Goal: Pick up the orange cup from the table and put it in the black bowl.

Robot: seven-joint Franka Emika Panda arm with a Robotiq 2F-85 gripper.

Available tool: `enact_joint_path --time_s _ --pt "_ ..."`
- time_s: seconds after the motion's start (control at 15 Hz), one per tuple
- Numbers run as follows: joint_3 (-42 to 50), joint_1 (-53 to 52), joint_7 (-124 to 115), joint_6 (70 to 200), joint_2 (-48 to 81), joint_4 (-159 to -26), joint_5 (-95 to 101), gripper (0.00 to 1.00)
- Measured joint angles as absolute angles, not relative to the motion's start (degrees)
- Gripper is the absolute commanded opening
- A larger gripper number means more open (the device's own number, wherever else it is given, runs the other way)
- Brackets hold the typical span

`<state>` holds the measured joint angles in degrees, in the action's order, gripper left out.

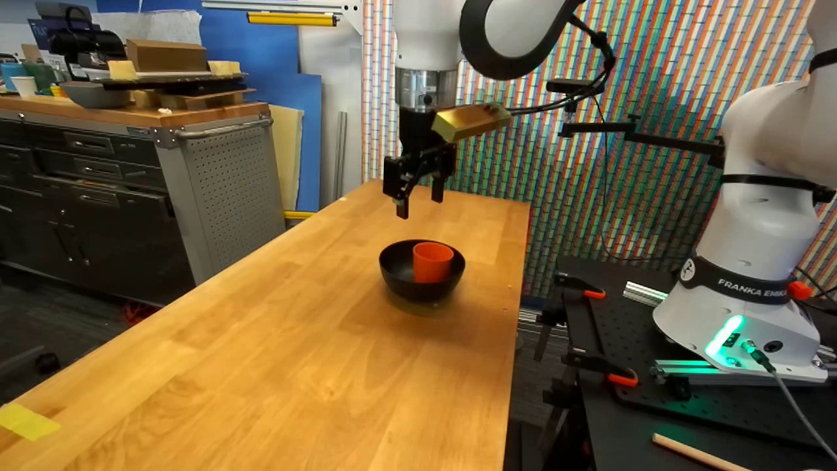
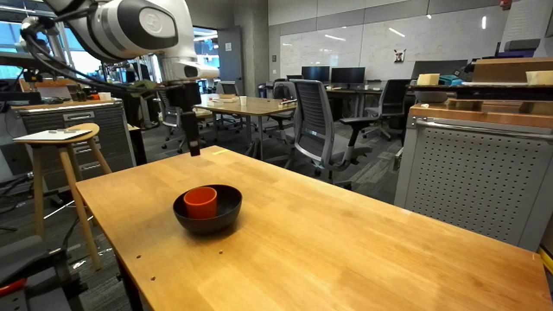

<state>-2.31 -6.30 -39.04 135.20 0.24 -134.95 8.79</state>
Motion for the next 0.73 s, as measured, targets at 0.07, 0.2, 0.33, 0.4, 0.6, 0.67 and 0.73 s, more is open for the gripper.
enact_joint_path --time_s 0.07,0.2,0.33,0.4,0.6,0.67,0.73 --pt "-3.3 -6.7 -38.2 133.3 -1.6 -134.9 8.8 1.0" --pt "-5.7 -7.5 -35.6 128.5 -4.6 -134.7 8.7 1.0" --pt "-8.1 -8.7 -32.4 122.8 -6.7 -134.4 7.7 1.0" --pt "-9.1 -9.3 -30.7 119.6 -7.3 -133.9 7.0 1.0" --pt "-10.4 -10.2 -29.1 116.3 -7.9 -133.3 6.3 1.0" --pt "-10.3 -10.2 -28.7 116.2 -7.8 -133.3 6.3 1.0" --pt "-10.2 -10.2 -28.5 116.2 -7.8 -133.3 6.3 1.0"
